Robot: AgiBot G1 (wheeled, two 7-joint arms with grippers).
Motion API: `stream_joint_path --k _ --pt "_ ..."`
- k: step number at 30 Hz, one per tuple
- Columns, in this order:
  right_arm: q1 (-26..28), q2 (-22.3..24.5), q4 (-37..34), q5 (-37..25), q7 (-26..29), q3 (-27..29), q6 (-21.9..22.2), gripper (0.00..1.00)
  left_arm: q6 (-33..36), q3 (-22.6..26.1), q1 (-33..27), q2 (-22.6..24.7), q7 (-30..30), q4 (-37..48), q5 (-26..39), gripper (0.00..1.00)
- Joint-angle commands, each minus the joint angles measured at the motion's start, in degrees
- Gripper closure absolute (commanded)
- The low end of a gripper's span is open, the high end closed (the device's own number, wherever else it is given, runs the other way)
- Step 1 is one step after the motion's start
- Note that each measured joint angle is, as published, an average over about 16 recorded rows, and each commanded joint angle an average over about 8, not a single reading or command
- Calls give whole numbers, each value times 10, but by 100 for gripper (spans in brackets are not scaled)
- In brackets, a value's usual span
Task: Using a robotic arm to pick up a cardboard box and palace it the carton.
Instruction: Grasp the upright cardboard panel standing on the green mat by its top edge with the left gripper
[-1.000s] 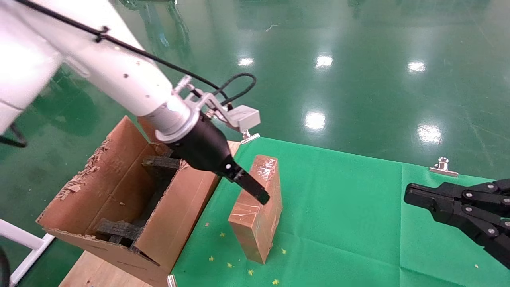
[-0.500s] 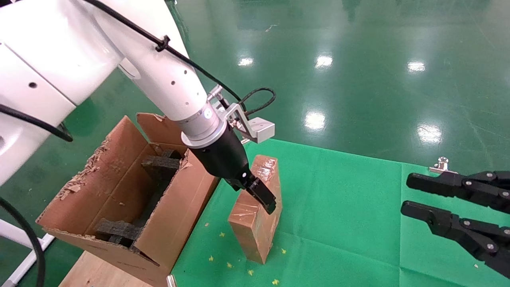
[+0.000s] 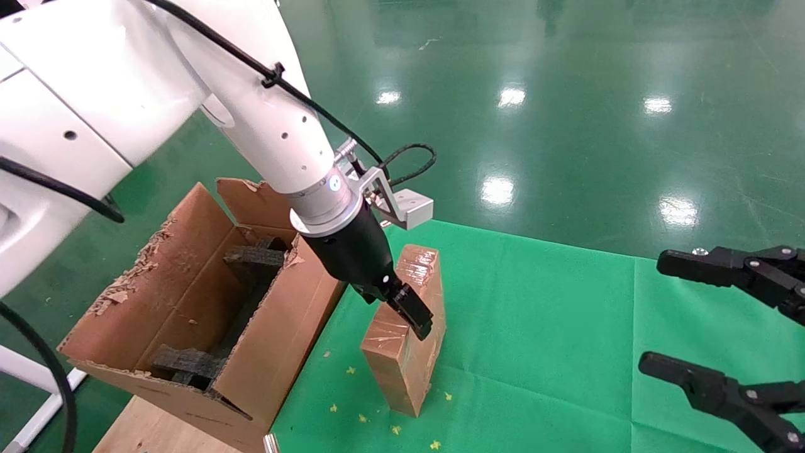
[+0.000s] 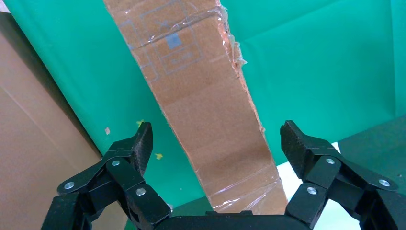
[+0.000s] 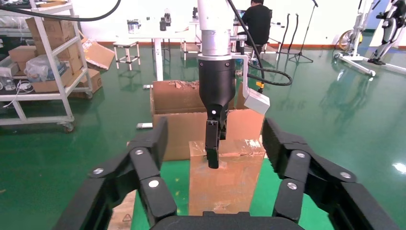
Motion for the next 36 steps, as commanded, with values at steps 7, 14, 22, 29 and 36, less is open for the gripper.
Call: stream_joint_path --k 7,14,22,29,36 --pt "0 0 0 0 0 0 0 0 0 -2 0 -1 0 0 -1 100" --pt "0 0 0 0 0 0 0 0 0 -4 1 -3 1 -1 -3 100" --pt "0 0 0 0 0 0 0 0 -1 -5 1 -3 1 -1 -3 100" --pt "0 0 0 0 0 0 0 0 -1 -5 2 -4 1 -1 -3 100" --pt "0 0 0 0 0 0 0 0 -3 -6 -1 -7 10 -7 -6 100"
